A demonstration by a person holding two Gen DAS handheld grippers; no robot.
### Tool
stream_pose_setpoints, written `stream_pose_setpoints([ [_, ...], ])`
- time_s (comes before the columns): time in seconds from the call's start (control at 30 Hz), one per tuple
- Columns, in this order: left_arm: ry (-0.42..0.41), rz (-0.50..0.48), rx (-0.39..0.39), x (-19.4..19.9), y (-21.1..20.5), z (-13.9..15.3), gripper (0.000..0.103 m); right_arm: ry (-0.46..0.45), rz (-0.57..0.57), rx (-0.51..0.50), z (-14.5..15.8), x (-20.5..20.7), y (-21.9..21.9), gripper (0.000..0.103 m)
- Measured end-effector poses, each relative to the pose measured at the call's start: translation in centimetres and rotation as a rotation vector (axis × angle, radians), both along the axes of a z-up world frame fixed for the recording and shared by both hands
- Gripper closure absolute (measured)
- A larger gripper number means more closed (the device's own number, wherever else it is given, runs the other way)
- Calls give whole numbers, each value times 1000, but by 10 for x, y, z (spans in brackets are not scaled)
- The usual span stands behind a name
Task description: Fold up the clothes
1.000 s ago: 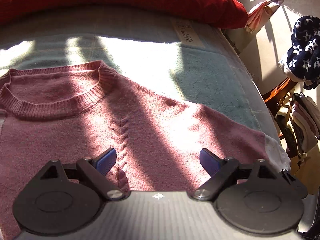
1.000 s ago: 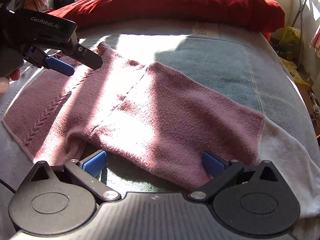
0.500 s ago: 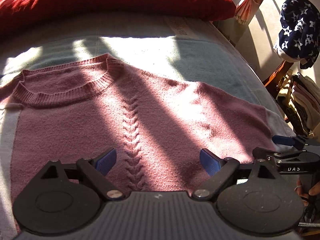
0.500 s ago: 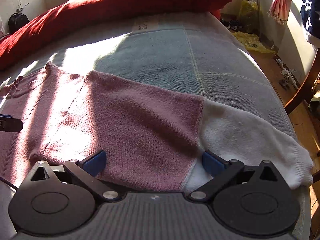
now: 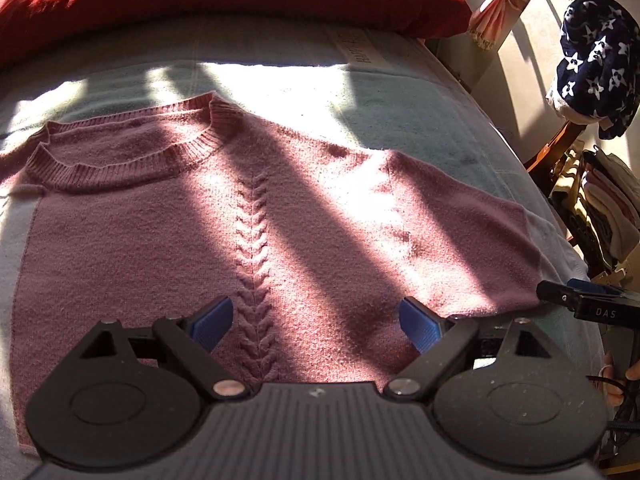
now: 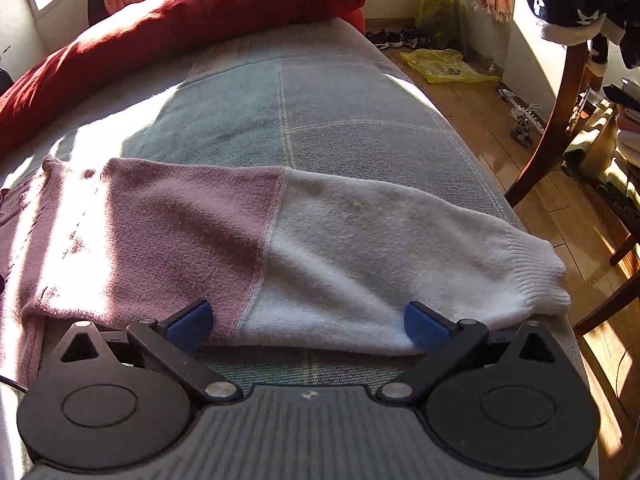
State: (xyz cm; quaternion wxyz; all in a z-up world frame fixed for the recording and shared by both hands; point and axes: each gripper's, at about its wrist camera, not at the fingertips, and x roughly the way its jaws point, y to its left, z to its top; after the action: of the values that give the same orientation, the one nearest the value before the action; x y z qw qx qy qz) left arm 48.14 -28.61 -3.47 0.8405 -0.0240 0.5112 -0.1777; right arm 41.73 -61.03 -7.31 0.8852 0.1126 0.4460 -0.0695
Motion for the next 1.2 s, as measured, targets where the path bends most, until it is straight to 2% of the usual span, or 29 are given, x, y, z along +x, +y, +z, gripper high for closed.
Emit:
stream_pose_setpoints([
  [0.13,-5,16,14,1,-7,-1,13,-36,-26,-38,3,10,-22,0],
  [0.23,10,27,15,0,-12,-6,13,11,-107,-3,-15,21,-54,0],
  [0.27,22,32,15,0,-13,-8,13,51,-134,38,-22,23,-66,0],
  [0.3,37,39,15,1,-14,-11,13,48,-144,55,-21,20,-71,0],
  [0.37,58,58,10,0,-14,-15,13,54,-152,63,-15,16,-77,0],
  [0.5,35,109,-42,-3,-2,-5,13,-17,-141,106,14,0,-58,0],
  [0.6,-12,128,-33,-7,12,7,13,-66,-61,114,33,-2,-21,0],
  [0.73,-41,131,22,-11,41,14,13,-85,110,112,46,7,52,0],
  [0.83,-26,153,34,-10,75,14,13,-96,242,97,53,12,109,0],
  [1.0,4,211,-5,-12,138,12,13,-78,443,85,56,17,205,0],
  [1.1,14,242,-1,-12,171,6,13,-70,510,56,51,21,252,0],
  [1.2,44,261,-17,-7,202,-3,13,-9,498,28,35,30,277,0],
])
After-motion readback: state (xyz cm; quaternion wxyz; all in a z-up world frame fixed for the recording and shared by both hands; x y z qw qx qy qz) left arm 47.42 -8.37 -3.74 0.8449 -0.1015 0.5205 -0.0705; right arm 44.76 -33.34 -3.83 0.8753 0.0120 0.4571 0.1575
